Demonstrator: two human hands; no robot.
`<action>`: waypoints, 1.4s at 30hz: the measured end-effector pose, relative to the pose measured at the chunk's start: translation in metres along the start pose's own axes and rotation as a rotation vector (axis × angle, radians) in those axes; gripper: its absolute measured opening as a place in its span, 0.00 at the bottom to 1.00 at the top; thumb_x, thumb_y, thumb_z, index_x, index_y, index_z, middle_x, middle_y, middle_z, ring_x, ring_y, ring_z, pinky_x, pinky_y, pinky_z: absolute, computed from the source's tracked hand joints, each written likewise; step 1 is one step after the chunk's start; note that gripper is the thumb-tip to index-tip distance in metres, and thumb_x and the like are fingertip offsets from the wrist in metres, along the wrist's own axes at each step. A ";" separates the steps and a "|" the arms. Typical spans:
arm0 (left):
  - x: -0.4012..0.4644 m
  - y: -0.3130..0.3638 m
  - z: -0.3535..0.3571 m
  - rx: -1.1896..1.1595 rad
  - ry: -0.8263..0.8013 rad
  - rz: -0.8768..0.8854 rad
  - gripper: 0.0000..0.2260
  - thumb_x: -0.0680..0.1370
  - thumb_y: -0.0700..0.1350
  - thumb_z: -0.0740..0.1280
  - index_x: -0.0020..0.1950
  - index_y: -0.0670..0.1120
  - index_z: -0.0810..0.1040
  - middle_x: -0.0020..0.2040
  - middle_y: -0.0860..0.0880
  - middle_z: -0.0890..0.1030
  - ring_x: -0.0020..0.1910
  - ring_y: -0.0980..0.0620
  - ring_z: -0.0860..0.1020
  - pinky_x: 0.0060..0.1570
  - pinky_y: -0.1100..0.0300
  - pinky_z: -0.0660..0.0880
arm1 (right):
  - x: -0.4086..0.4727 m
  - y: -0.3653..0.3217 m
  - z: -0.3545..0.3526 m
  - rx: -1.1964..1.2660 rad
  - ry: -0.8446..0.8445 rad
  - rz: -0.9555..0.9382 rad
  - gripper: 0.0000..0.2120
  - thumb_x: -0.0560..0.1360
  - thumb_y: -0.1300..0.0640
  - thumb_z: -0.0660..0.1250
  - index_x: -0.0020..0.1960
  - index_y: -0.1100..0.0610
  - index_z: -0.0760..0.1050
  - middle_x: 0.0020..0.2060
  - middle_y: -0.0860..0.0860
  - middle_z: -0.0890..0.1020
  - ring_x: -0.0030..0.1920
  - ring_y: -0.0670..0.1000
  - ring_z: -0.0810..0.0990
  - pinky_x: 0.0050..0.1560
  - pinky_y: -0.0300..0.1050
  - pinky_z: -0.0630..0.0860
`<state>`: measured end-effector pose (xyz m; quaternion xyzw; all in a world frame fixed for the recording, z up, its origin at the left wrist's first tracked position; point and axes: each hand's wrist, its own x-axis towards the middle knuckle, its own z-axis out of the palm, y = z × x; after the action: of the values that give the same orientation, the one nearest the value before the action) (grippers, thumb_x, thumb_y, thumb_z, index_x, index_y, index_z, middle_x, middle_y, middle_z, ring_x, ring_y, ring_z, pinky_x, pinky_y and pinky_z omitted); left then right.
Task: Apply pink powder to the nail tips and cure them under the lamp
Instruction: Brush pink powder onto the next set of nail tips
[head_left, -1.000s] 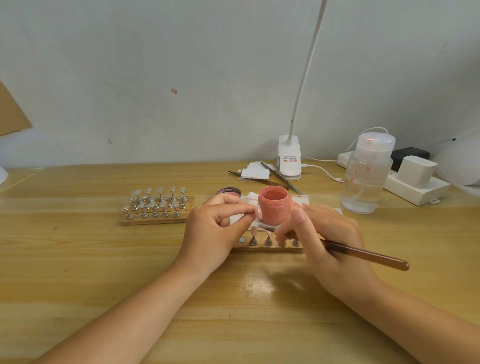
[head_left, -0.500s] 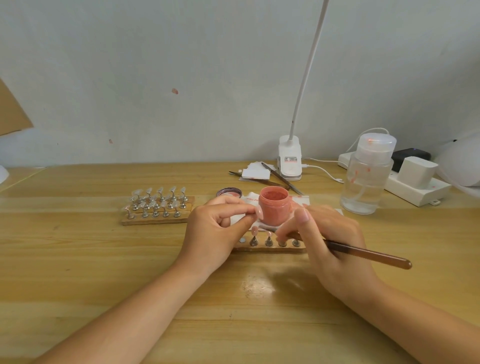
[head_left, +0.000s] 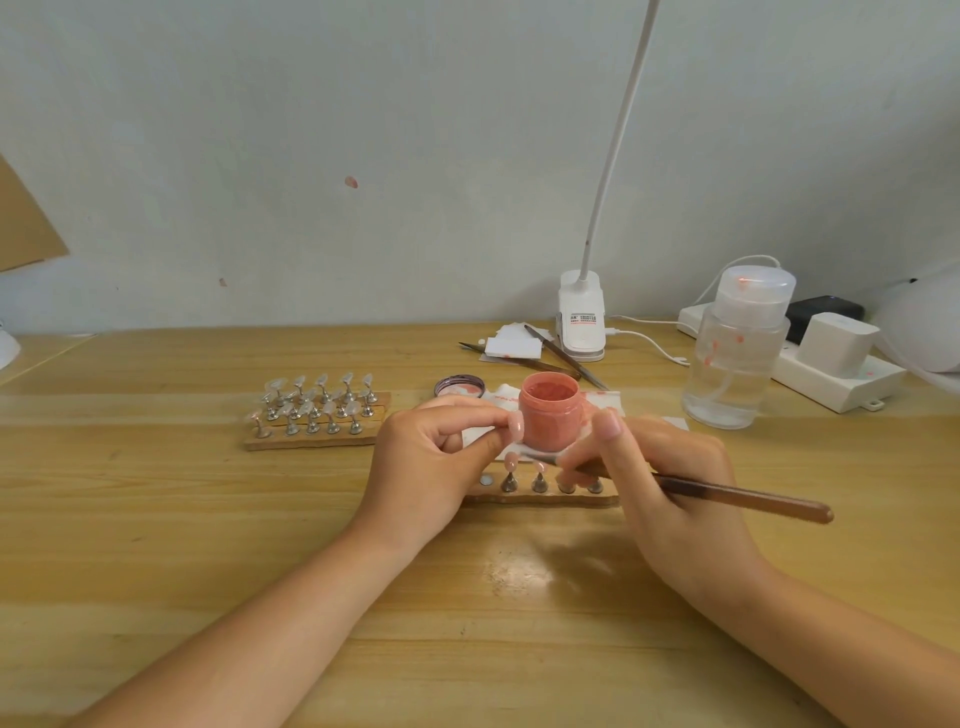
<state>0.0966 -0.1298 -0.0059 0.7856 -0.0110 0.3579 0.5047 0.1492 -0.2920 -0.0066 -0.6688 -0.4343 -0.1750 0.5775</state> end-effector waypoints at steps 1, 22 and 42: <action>0.000 0.000 0.000 0.003 0.000 0.005 0.10 0.68 0.39 0.72 0.37 0.56 0.81 0.36 0.64 0.81 0.22 0.58 0.59 0.27 0.72 0.62 | 0.000 0.000 0.000 0.004 0.010 -0.004 0.23 0.77 0.43 0.54 0.36 0.55 0.81 0.31 0.44 0.81 0.35 0.43 0.80 0.39 0.38 0.74; -0.001 0.003 0.000 0.037 0.058 -0.037 0.07 0.69 0.41 0.72 0.35 0.53 0.80 0.34 0.55 0.78 0.23 0.52 0.68 0.27 0.72 0.64 | 0.002 -0.005 -0.001 -0.014 0.064 0.011 0.14 0.75 0.50 0.56 0.43 0.53 0.79 0.41 0.42 0.82 0.45 0.41 0.80 0.47 0.35 0.73; 0.000 0.003 0.001 0.026 0.059 -0.099 0.10 0.68 0.36 0.73 0.34 0.51 0.80 0.35 0.58 0.79 0.19 0.60 0.60 0.23 0.74 0.58 | 0.001 0.000 0.002 -0.142 -0.075 -0.121 0.23 0.79 0.48 0.52 0.40 0.57 0.81 0.36 0.44 0.80 0.39 0.39 0.76 0.41 0.34 0.69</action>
<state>0.0953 -0.1319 -0.0038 0.7809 0.0474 0.3555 0.5115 0.1488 -0.2900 -0.0065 -0.6867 -0.4817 -0.2147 0.5002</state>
